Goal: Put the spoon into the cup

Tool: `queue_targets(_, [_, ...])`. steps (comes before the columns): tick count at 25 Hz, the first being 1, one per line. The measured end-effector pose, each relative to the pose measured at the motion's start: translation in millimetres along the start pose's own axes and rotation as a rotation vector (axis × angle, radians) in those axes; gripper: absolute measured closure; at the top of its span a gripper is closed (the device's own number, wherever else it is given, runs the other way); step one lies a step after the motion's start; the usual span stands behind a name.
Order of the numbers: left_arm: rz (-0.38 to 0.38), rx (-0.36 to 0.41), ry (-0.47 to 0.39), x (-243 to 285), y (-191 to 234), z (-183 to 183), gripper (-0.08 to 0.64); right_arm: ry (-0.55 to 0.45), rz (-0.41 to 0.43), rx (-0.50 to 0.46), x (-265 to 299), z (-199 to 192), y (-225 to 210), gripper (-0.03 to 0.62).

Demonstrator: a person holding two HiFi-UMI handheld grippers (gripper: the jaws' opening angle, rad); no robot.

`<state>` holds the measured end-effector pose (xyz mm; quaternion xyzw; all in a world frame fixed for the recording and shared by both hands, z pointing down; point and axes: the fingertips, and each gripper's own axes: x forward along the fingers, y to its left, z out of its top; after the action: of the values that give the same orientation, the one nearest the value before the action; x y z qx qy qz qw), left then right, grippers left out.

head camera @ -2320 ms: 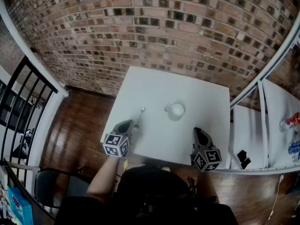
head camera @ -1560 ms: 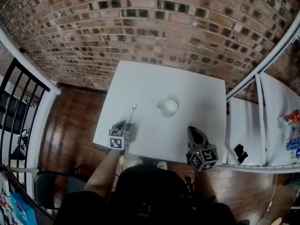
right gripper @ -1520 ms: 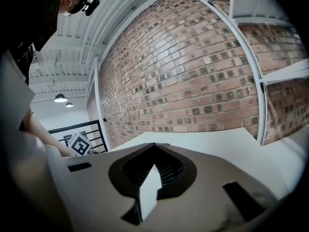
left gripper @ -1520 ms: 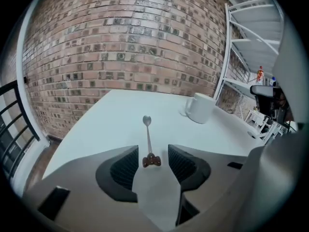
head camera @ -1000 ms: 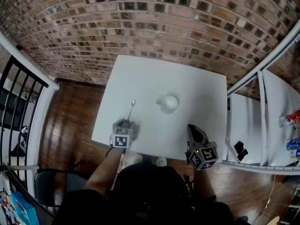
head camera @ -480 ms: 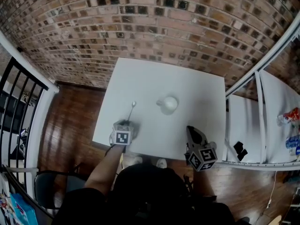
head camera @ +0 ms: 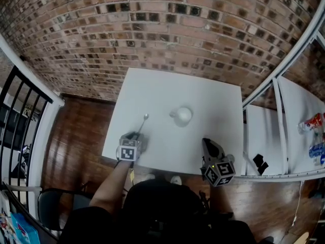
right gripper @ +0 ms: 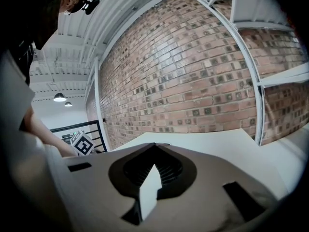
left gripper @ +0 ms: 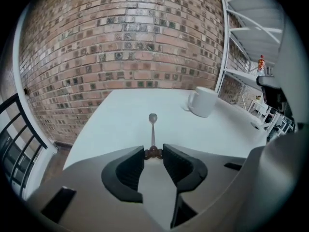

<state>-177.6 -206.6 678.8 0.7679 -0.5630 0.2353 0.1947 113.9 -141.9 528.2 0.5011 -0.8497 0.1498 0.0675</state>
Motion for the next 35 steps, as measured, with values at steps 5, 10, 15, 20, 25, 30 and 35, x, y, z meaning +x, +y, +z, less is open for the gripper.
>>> queue_targets(5, [0.005,0.007,-0.094,-23.7,9.3,27.8,0.434,-0.017,0.017,-0.01,3.8,3.5,7.9,0.588])
queue_targets(10, [0.01,0.036,-0.207,-54.9,16.9,66.1,0.434,-0.04,0.041,-0.033,11.7,15.9,15.0,0.588])
queue_targets(15, [0.006,0.055,-0.325,-82.4,20.8,110.9,0.435,-0.074,0.054,-0.062,18.2,33.0,15.3,0.588])
queue_targets(20, [-0.033,0.08,-0.419,-102.3,11.3,149.6,0.436,-0.088,0.053,-0.078,21.3,44.0,14.7,0.588])
queue_targets(25, [-0.084,0.065,-0.487,-117.2,-3.3,178.7,0.436,-0.105,0.034,-0.097,19.4,58.2,5.2,0.588])
queue_targets(30, [-0.124,0.085,-0.5,-115.3,-15.8,190.6,0.436,-0.107,0.001,-0.099,14.7,61.2,-4.8,0.588])
queue_targets(35, [-0.175,0.106,-0.469,-99.1,-35.8,191.3,0.436,-0.074,-0.042,-0.089,5.8,48.8,-16.8,0.588])
